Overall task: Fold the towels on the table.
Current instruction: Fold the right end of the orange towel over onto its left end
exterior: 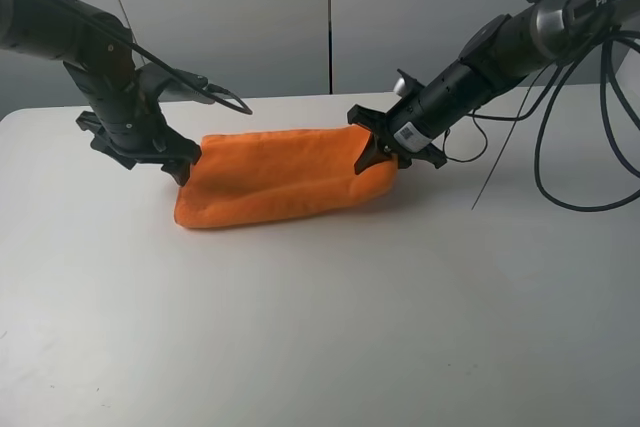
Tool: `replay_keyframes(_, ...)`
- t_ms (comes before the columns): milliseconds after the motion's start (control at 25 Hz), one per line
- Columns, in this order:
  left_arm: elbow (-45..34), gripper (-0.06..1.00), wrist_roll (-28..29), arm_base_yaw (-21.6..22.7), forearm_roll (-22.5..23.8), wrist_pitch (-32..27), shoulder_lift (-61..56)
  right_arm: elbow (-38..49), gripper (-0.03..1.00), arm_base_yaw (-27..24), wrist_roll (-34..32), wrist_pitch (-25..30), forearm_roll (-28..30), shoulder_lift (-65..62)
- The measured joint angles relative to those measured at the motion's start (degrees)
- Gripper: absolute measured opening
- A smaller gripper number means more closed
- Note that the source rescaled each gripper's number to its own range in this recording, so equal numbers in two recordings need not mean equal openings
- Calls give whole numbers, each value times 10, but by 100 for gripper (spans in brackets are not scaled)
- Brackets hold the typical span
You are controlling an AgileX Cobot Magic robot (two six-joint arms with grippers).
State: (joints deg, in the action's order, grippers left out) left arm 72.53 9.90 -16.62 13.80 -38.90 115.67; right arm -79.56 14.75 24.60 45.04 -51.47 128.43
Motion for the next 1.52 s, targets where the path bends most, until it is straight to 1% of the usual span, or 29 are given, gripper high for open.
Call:
replay_keyframes(160,0,100,1,0,-5,26,0,0,8,0,0,5,0,-2)
replay_keyframes(720,0,100,5,0,-2,62,25,0,8,0,0,11,0,-2)
replay_keyframes(960,0,100,9,0,4,65,54,0,8,0,-1,14,0,-2)
replay_keyframes(1200,0,100,16,0,4,66,56,0,8,1,3,22,0,-18)
replay_keyframes(1280,0,100,17,0,4,67,56,-2,8,4,15,26,-2,-31)
replay_keyframes(1360,0,100,17,0,4,67,56,-21,8,12,19,42,-3,-40)
replay_keyframes(1520,0,100,17,0,4,68,56,-63,8,45,26,53,-3,-43)
